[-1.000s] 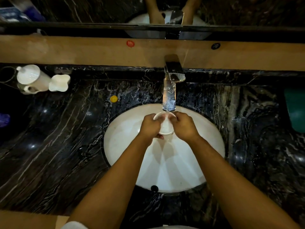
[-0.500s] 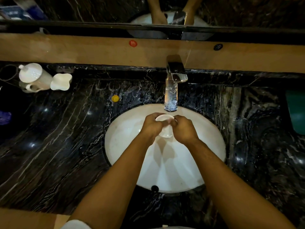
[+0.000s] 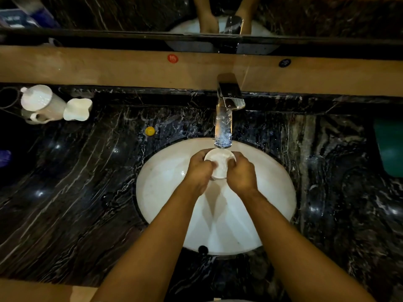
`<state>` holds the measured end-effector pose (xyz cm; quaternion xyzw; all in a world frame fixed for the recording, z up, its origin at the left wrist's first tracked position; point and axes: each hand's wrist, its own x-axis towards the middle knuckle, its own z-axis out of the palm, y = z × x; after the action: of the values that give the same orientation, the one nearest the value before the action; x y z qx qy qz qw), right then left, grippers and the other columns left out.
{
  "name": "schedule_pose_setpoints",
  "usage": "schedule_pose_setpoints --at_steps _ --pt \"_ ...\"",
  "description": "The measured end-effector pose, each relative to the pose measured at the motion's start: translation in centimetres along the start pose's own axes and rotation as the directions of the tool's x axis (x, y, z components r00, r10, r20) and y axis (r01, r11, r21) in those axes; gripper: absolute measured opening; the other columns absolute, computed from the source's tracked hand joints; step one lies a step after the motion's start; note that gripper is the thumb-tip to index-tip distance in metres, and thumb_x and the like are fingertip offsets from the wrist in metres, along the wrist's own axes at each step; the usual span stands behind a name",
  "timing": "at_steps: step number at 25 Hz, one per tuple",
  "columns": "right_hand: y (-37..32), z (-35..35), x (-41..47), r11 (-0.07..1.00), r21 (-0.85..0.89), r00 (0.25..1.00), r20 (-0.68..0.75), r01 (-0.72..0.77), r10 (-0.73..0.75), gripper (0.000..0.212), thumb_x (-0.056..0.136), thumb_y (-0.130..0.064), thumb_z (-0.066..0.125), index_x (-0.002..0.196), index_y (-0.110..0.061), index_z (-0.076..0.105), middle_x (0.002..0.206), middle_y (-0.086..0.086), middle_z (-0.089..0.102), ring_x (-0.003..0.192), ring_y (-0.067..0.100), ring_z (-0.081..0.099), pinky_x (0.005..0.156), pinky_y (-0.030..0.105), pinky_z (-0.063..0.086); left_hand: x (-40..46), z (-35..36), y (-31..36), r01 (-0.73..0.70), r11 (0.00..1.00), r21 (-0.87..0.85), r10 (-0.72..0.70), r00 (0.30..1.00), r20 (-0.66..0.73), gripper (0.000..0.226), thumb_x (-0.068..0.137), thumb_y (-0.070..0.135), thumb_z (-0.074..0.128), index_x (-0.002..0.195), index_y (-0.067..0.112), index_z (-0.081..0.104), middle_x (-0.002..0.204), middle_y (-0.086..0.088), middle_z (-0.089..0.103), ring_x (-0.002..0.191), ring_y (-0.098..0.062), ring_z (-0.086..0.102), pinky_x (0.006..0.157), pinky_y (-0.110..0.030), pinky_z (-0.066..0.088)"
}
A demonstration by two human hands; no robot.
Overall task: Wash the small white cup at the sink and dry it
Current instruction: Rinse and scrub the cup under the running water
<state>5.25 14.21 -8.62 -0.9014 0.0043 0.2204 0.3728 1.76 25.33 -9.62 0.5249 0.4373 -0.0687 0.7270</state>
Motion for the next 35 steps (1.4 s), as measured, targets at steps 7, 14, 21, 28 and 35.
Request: schedule_pose_setpoints --at_steps 7,14,21,28,35 --pt "-0.2 -0.8 0.4 0.988 -0.094 0.992 0.049 0.121 -0.116 0.033 0.103 -0.021 0.043 0.121 -0.01 0.068 0.106 0.017 0.075 0.091 0.037 0.07 0.082 0.044 0.058 0.7 -0.1 0.5 -0.038 0.971 0.235 0.05 0.998 -0.043 0.013 0.094 0.01 0.06 0.09 0.018 0.07 0.09 -0.007 0.074 0.082 -0.027 0.071 0.058 -0.033 0.06" --pt "-0.1 1.0 -0.8 0.993 -0.07 0.995 -0.004 -0.096 0.096 0.034 0.104 -0.02 0.041 0.127 -0.007 0.061 0.116 0.02 0.071 0.102 0.039 0.068 0.082 0.037 0.055 -0.1 0.1 -0.6 -0.024 1.0 0.001 0.024 0.998 -0.06 0.041 0.085 -0.013 0.049 0.118 0.006 0.064 0.11 -0.015 0.071 0.102 -0.037 0.067 0.077 -0.043 0.06" --pt "0.0 -0.4 0.1 0.985 -0.148 0.996 0.012 0.089 -0.088 0.034 0.105 -0.028 0.043 0.118 -0.009 0.068 0.108 0.018 0.074 0.098 0.038 0.068 0.079 0.038 0.052 0.6 -0.6 0.3 -0.006 0.978 0.211 -0.003 0.999 0.04 0.021 0.085 0.013 0.078 0.103 0.016 0.069 0.097 -0.007 0.074 0.088 -0.027 0.071 0.061 -0.033 0.06" --pt "-0.6 1.2 -2.1 0.996 0.081 0.998 -0.03 -0.048 0.051 0.04 0.1 -0.01 0.043 0.139 -0.009 0.051 0.127 0.016 0.068 0.111 0.035 0.065 0.088 0.035 0.052 0.1 0.5 -0.4 -0.023 0.999 -0.029 0.021 0.998 -0.057 0.043 0.088 -0.011 0.04 0.117 0.009 0.065 0.119 -0.021 0.068 0.109 -0.043 0.065 0.087 -0.056 0.058" --pt "-0.1 -0.9 0.3 0.988 -0.095 0.99 0.082 0.123 -0.115 0.027 0.102 -0.021 0.048 0.12 -0.012 0.067 0.111 0.013 0.075 0.098 0.032 0.067 0.079 0.033 0.051 0.1 -1.9 0.4 0.004 0.98 0.198 -0.047 0.975 0.215 0.048 0.075 0.0 0.082 0.117 0.017 0.066 0.109 -0.007 0.072 0.099 -0.026 0.07 0.068 -0.036 0.063"
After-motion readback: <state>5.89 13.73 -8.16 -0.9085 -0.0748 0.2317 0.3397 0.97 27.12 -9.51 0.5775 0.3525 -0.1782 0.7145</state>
